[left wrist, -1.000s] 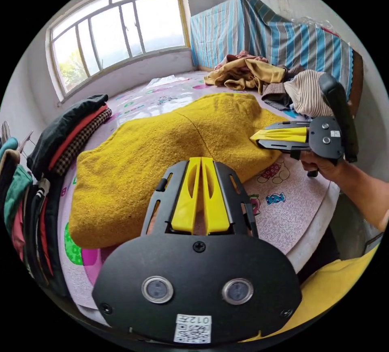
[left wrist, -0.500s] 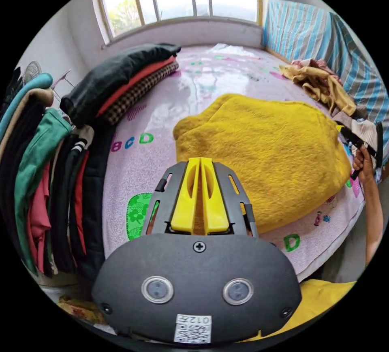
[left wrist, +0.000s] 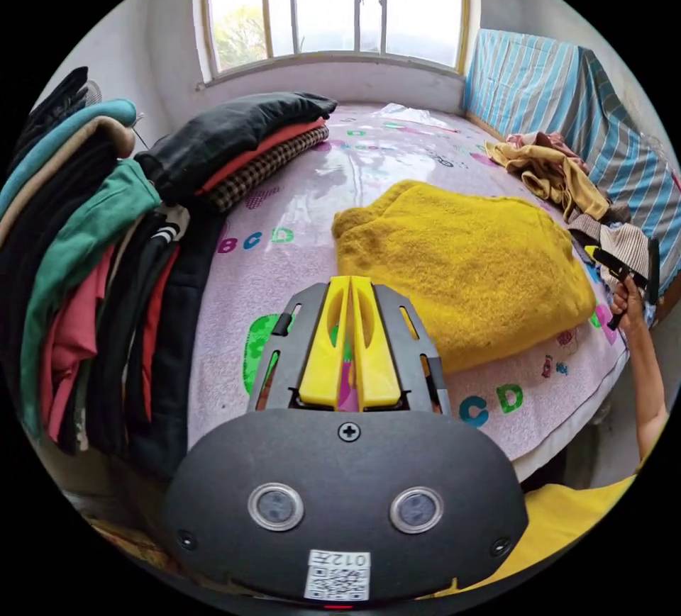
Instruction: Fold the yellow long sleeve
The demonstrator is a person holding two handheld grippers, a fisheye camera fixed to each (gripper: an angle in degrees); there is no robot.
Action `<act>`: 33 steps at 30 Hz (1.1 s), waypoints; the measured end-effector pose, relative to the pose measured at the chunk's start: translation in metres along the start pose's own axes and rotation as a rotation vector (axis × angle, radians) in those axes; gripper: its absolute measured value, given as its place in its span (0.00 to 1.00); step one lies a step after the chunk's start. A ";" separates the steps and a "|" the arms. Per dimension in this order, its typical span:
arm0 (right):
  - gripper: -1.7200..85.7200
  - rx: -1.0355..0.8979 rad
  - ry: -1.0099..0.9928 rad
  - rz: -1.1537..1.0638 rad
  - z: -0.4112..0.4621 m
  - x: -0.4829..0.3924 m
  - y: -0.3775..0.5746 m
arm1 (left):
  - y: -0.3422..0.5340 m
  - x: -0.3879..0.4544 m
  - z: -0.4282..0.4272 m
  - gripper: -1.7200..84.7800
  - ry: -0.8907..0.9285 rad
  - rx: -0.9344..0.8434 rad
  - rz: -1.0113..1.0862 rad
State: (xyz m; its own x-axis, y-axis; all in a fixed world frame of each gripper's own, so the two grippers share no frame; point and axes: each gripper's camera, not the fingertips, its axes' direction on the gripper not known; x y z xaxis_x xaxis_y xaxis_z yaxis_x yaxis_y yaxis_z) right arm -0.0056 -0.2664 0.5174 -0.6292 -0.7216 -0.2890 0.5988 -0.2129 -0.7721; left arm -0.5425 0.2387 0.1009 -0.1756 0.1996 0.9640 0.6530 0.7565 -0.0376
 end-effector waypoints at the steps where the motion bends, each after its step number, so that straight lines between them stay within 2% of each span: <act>1: 0.03 -0.009 0.039 -0.052 -0.005 -0.009 0.010 | 0.004 0.002 0.002 0.02 -0.006 -0.028 0.030; 7: 0.02 -0.190 0.239 -0.114 0.030 -0.016 0.035 | 0.012 0.000 0.026 0.02 -0.064 -0.109 0.023; 15: 0.02 -0.115 0.203 -0.060 0.025 0.009 0.027 | 0.007 -0.011 -0.017 0.02 -0.152 -0.033 -0.029; 18: 0.02 0.002 0.171 -0.042 -0.006 0.011 0.030 | 0.015 -0.006 -0.040 0.02 -0.109 0.029 0.019; 20: 0.02 -0.010 0.161 -0.048 -0.011 0.014 0.032 | 0.017 -0.006 -0.036 0.02 -0.108 -0.003 0.046; 22: 0.02 -0.089 0.138 -0.028 -0.004 0.026 0.033 | 0.015 -0.014 -0.017 0.02 -0.104 -0.108 0.057; 24: 0.02 -0.141 0.115 -0.008 0.006 0.039 0.032 | 0.015 -0.027 -0.015 0.02 -0.068 -0.087 0.035; 26: 0.02 -0.098 0.078 0.010 0.002 0.050 0.029 | 0.012 -0.045 -0.020 0.02 -0.011 -0.080 0.002; 29: 0.02 -0.115 0.048 0.005 -0.002 0.067 0.011 | 0.000 -0.079 -0.038 0.03 -0.021 -0.069 -0.071; 33: 0.04 -0.004 -0.013 0.003 -0.025 0.105 -0.027 | -0.034 -0.143 -0.048 0.07 0.190 -0.043 -0.189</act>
State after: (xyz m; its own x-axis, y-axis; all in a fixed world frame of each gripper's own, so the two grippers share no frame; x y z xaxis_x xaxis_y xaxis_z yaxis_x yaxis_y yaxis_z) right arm -0.1000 -0.3195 0.4936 -0.6209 -0.7309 -0.2834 0.5985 -0.2085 -0.7735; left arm -0.5037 0.1545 -0.0226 -0.1585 -0.0660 0.9851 0.6531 0.7412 0.1548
